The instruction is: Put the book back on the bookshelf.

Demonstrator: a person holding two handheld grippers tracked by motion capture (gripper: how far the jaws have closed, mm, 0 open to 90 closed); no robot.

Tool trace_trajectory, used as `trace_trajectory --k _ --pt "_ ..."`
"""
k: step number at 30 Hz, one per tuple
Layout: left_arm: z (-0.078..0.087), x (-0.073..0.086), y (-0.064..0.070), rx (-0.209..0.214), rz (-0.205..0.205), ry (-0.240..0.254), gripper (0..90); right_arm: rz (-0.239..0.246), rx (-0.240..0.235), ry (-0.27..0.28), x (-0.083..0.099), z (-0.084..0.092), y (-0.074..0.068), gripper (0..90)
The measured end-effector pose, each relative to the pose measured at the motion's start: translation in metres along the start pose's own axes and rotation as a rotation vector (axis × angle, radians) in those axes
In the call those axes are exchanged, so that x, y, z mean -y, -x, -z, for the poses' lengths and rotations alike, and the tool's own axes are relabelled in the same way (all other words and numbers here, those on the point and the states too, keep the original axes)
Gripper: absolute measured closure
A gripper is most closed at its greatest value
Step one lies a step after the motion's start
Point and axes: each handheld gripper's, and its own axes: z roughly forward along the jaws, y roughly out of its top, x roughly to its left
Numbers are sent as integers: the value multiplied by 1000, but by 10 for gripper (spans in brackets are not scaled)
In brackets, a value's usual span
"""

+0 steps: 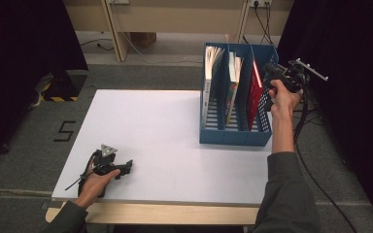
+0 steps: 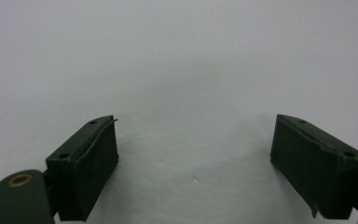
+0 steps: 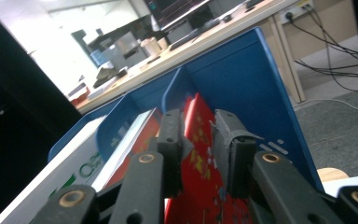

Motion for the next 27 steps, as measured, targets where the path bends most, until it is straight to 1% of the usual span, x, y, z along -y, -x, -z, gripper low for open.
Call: trace_trajectory --k 2,3,4,5,6,7,8,9,13,14,18,19,21,22,23,24,25,27 --pt "0 0 0 0 0 0 137 26 -14 -13 -1 4 -2 674" --pt "0 0 0 0 0 0 137 26 -37 -25 -1 8 -5 638" --pt "0 0 0 0 0 0 137 30 -47 -29 -1 11 -6 607" --pt "0 0 0 1 0 0 137 39 -74 -44 -1 16 -9 552" --pt "0 0 0 0 0 0 137 42 -89 -57 -1 19 -10 532" --pt "0 0 0 0 0 0 137 58 -88 -65 1 23 -13 521" --pt "0 0 0 0 1 0 137 93 -81 -71 2 27 -15 504" --pt "0 0 0 1 0 0 137 126 -79 -89 5 31 -17 478" --pt "0 0 0 0 0 0 137 191 -42 -135 14 37 -18 446" --pt "0 0 0 0 0 -1 137 183 -40 -139 16 38 -17 439" --pt "0 0 0 0 0 0 136 180 -46 -162 25 37 -12 421" --pt "0 0 0 1 1 0 136 169 -48 -174 27 36 -12 414" --pt "0 0 0 1 1 0 136 173 -48 -199 33 33 -10 451" --pt "0 0 0 1 0 -1 136 176 -49 -211 36 31 -9 503" --pt "0 0 0 1 1 0 136 154 -56 -216 40 30 -7 569" --pt "0 0 0 1 1 0 136 143 -58 -214 42 29 -5 565" --pt "0 0 0 1 1 0 136 160 -68 -213 44 26 -4 570" --pt "0 0 0 0 0 -1 135 176 -67 -209 46 24 -4 581"
